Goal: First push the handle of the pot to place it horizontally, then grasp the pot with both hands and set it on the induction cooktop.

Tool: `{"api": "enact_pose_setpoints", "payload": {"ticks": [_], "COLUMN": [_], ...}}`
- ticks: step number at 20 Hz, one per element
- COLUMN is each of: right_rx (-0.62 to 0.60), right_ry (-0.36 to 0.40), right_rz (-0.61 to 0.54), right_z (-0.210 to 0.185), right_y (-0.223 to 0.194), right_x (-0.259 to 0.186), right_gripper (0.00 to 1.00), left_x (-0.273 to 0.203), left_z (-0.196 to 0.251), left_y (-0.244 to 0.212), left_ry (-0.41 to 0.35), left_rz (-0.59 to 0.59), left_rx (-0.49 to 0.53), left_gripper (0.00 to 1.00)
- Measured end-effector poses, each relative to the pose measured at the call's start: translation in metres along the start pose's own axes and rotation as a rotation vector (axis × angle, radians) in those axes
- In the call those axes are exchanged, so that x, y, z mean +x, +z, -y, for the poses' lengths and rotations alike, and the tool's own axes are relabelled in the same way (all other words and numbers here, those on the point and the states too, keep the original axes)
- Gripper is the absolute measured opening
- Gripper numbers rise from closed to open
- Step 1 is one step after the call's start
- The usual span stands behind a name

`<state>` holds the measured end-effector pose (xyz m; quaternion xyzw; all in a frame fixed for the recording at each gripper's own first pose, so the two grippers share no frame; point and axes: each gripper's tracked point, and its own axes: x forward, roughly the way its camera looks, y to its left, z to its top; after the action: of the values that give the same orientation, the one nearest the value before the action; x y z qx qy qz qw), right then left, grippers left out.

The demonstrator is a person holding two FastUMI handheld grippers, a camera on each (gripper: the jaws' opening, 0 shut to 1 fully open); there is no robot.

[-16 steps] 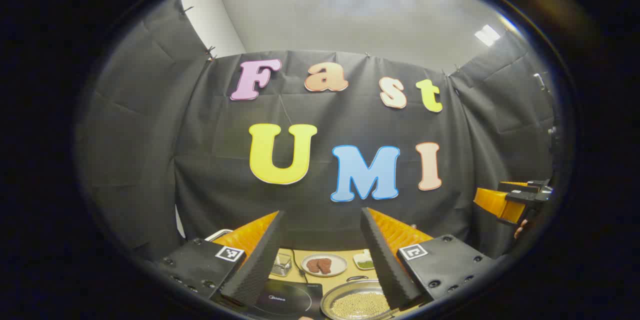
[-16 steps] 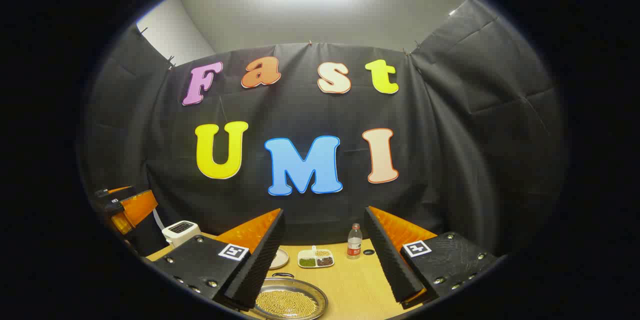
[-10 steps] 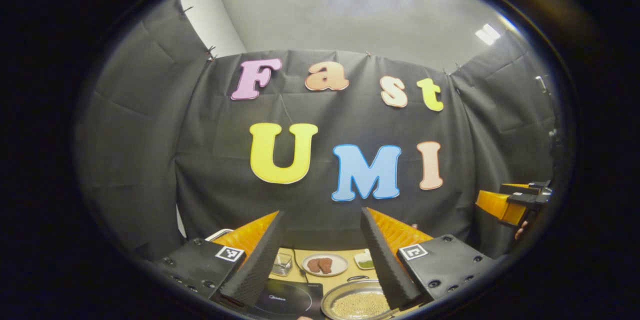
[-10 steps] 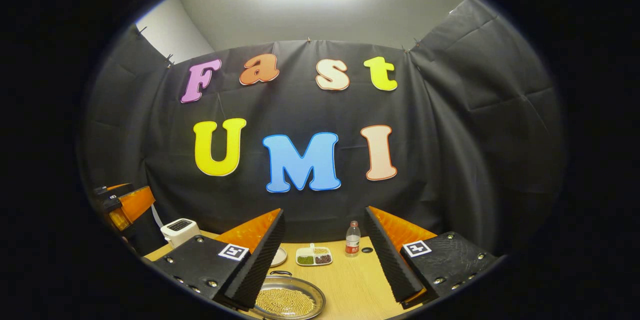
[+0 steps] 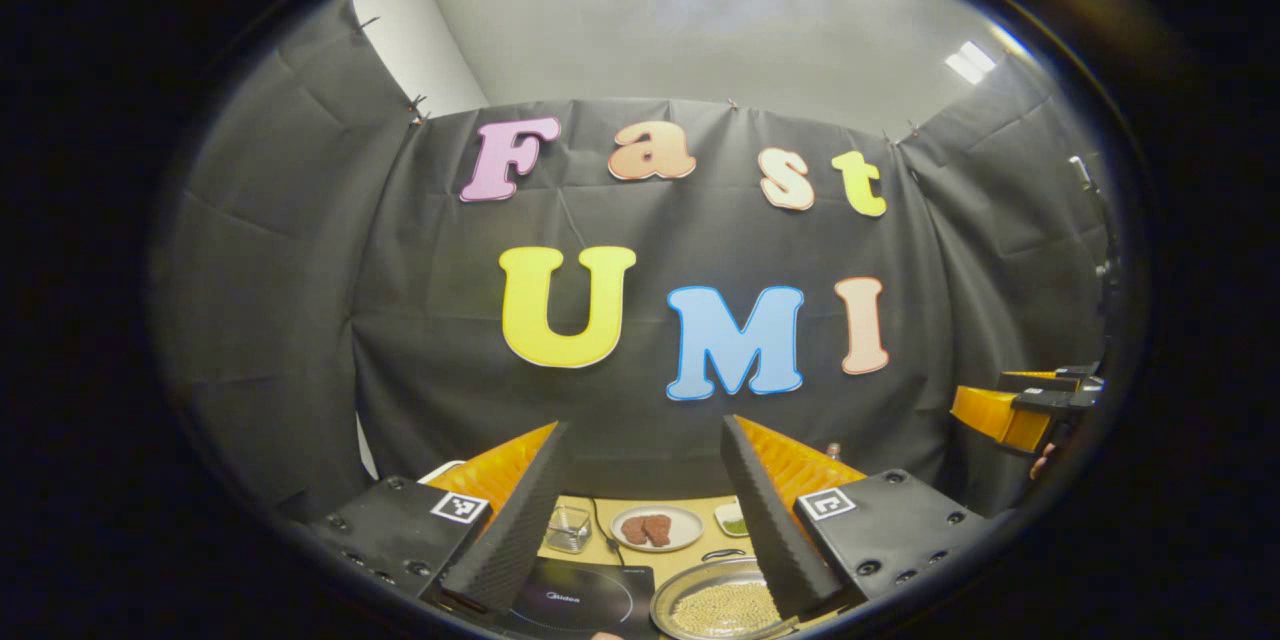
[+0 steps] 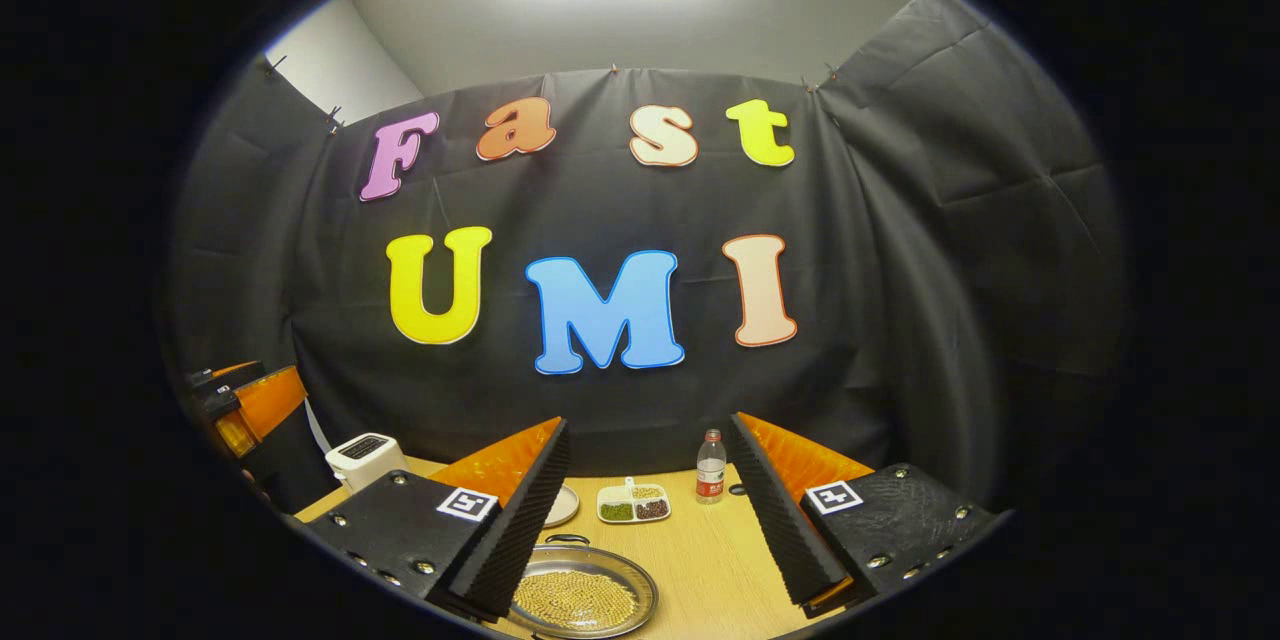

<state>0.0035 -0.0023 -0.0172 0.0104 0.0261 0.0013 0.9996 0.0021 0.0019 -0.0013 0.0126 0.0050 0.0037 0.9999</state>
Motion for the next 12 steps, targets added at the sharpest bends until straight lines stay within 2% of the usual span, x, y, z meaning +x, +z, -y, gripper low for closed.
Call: {"api": "enact_pose_setpoints", "payload": {"ticks": [7, 11, 12], "right_rx": [0.011, 0.009, 0.009], "right_ry": [0.021, 0.035, 0.036], "right_rz": [-0.080, -0.133, -0.152], "right_z": [-0.010, -0.018, -0.019], "right_y": [-0.025, -0.042, -0.047], "right_x": [0.003, 0.003, 0.002], "right_gripper": [0.96, 0.94, 0.94], "left_x": [0.004, 0.004, 0.005], "left_z": [-0.004, -0.009, -0.010], "left_y": [-0.009, -0.014, -0.015], "left_ry": [-0.002, 0.001, 0.003], "left_rz": [-0.018, -0.029, -0.031], "left_rx": [0.005, 0.009, 0.008], "left_gripper": [0.99, 0.95, 0.99]}}
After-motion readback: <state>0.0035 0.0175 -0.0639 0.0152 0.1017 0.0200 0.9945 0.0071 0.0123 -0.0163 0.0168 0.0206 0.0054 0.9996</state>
